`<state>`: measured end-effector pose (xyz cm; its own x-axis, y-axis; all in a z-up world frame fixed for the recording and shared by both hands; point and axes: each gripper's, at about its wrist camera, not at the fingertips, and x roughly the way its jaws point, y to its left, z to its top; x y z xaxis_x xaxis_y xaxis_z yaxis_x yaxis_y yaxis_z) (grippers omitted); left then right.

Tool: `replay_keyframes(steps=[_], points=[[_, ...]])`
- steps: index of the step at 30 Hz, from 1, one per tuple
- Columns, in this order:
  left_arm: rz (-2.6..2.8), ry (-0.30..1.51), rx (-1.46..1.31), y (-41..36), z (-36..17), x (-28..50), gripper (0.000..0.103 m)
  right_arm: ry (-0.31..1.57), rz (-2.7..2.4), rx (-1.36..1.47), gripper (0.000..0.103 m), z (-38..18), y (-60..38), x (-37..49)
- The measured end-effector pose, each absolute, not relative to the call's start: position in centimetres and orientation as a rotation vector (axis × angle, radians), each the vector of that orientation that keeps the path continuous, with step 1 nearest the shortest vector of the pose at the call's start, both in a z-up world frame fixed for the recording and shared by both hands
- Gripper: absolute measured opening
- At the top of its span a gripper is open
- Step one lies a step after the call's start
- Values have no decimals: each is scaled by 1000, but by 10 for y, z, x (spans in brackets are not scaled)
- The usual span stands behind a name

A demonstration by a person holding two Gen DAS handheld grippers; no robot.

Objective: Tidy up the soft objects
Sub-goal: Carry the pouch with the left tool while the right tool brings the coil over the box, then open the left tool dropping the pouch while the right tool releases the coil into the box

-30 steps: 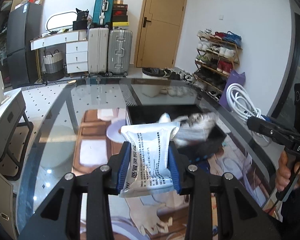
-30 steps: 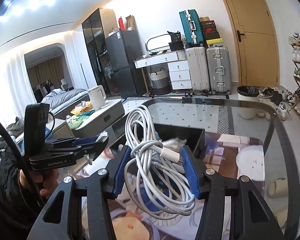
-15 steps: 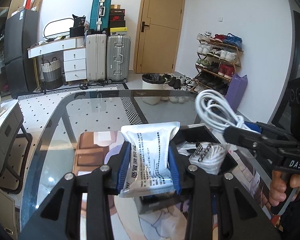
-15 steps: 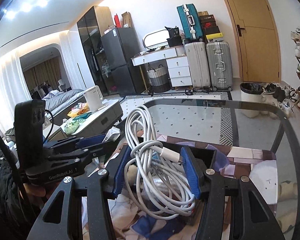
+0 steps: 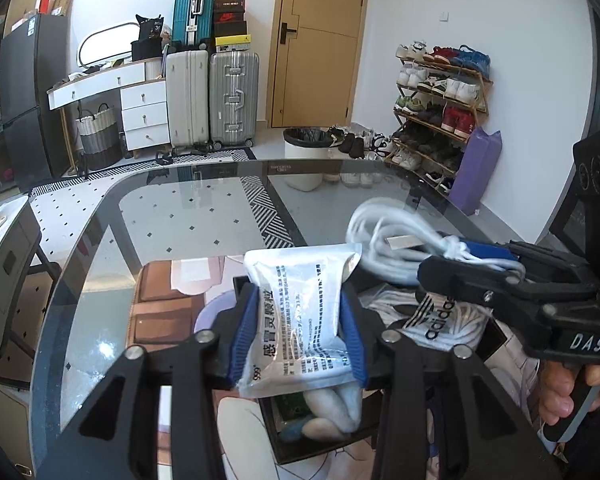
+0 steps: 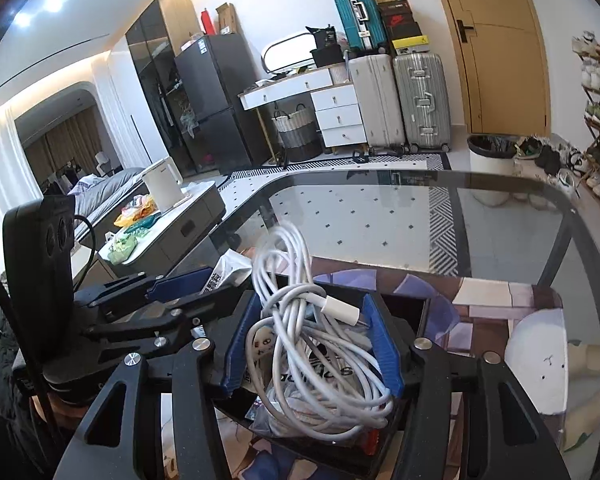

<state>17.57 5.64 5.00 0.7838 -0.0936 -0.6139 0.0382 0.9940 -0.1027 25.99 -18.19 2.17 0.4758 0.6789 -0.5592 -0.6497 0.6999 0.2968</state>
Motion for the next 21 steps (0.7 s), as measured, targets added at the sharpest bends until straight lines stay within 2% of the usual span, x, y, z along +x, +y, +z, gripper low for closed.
replay_keyframes(steps=[3,4,7,8,9,11,12,21], points=[[-84,664,-79,55,50,170,53,685,824,57,69,24,-190,256],[-83,660,-73,55,51,166,60,678,823,53,72,25,-193,254],[-78,657,-76,56,54,157,64,659,819,9,93,28,-201,244],[-80,655,-79,57,56,154,67,646,822,-9,97,29,-203,239],[-74,648,-78,57,58,150,70,626,824,-36,98,30,-206,232],[-57,626,-70,58,59,142,94,606,822,-73,102,29,-209,221],[-51,609,-68,59,60,137,97,595,822,-84,102,29,-211,216],[-21,542,-96,69,60,107,103,555,811,-93,102,14,-228,191]])
